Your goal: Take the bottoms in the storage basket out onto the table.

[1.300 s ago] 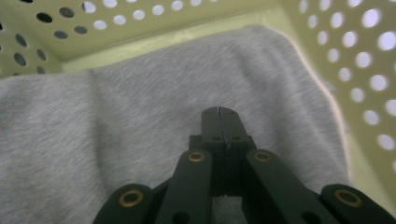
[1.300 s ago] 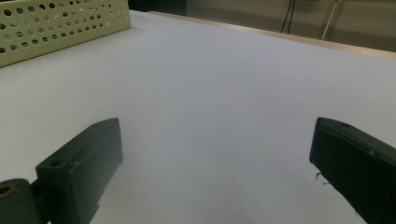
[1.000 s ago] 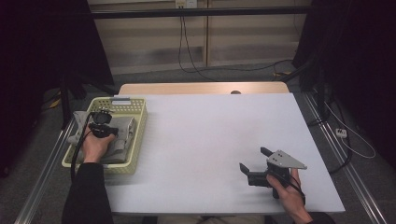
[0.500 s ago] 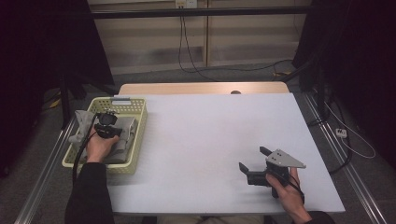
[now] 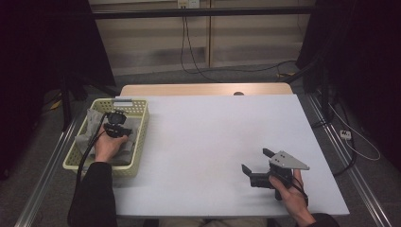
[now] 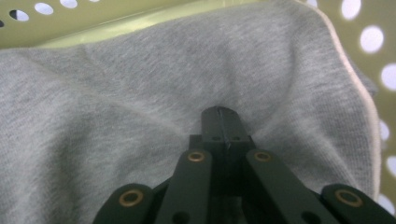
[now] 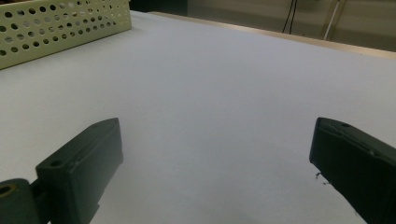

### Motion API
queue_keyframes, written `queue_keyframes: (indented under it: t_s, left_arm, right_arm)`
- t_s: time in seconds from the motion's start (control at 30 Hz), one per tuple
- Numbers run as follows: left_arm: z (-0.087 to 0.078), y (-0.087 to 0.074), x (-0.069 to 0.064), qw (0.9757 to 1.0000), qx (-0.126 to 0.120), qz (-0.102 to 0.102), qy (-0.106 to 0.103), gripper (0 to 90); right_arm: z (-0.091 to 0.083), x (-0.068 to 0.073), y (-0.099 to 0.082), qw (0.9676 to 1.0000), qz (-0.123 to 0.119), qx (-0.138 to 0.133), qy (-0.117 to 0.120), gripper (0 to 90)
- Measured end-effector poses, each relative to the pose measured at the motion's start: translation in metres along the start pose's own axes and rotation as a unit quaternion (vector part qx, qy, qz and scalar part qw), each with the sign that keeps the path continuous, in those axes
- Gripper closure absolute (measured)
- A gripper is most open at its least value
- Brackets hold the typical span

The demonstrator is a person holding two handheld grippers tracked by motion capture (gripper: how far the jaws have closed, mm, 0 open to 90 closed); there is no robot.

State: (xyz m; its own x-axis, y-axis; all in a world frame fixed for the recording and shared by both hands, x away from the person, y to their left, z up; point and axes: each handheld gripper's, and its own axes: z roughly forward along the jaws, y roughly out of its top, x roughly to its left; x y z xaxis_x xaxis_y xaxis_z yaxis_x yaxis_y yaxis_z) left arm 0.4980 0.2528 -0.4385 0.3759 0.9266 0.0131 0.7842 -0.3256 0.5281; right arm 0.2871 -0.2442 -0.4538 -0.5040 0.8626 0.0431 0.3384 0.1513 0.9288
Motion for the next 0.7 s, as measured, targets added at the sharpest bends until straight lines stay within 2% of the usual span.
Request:
queue_keyframes:
  t_s: [0.07,0.27,0.4,0.5,0.6,0.67,0.7]
  left_arm:
    - [0.001,0.001,0.000,1.0000,0.000,-0.008,-0.001,90.0]
    - [0.004,0.008,-0.002,1.0000,0.002,-0.010,0.000,90.0]
    - [0.007,0.012,-0.001,1.0000,-0.006,0.001,-0.006,90.0]
    - [0.009,0.013,0.001,0.9997,-0.019,-0.009,-0.012,90.0]
    - [0.009,0.013,0.000,0.9997,-0.021,0.001,-0.009,90.0]
    - [0.009,0.012,0.000,0.9996,-0.019,0.019,-0.011,90.0]
    - [0.008,0.012,0.000,0.9996,-0.018,0.019,-0.015,90.0]
  right_arm:
    - [0.000,0.000,0.000,1.0000,-0.001,0.000,0.001,2.6]
    - [0.001,-0.001,0.000,1.0000,0.002,0.000,0.000,2.9]
    - [0.001,-0.001,0.000,1.0000,0.003,-0.001,0.000,2.8]
    - [0.001,0.000,0.000,1.0000,0.002,0.000,0.001,2.9]
    - [0.001,0.000,0.000,1.0000,0.001,0.000,0.001,2.8]
    - [0.001,0.000,0.000,1.0000,0.001,0.000,0.001,2.8]
    - [0.001,0.000,0.000,1.0000,0.002,0.000,0.001,2.8]
